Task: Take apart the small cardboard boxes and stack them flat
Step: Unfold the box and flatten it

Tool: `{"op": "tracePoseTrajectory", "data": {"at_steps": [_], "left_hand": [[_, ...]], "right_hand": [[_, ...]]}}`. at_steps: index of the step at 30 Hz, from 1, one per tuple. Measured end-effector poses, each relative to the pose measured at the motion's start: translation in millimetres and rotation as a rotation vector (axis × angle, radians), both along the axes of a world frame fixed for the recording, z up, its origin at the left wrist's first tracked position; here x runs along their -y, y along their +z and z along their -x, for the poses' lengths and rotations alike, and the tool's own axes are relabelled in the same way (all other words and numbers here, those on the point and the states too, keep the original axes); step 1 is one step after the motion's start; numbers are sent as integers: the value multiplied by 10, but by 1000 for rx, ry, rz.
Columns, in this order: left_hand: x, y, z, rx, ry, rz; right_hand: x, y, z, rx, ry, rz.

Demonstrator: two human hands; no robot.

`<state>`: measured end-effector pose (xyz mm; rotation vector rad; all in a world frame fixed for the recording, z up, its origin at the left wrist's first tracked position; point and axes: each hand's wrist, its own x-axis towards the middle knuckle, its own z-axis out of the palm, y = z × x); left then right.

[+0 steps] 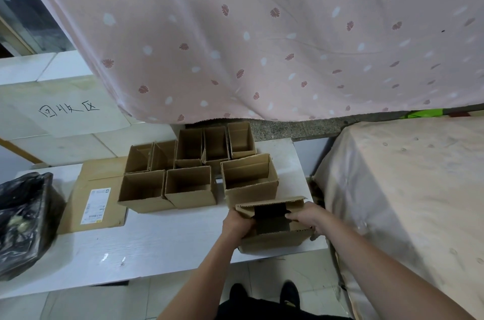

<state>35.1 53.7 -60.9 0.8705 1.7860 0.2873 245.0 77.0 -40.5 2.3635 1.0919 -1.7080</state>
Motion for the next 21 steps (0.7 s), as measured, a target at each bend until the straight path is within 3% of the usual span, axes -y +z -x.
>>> {"op": "tracePoseTrajectory", "data": {"at_steps": [4,8,12,21], "left_hand": [[15,12,-49,-113,-46,-14],[14,82,-29,-8,-15,5],[30,195,43,168,24,80],[111,384,368,373,15,131]], "right_hand": [[2,-4,72,116,71,-39],[28,15,49,76,36,-20],[57,52,-58,-70,-44,-30],[72,260,-327,-594,-567,-94]]}}
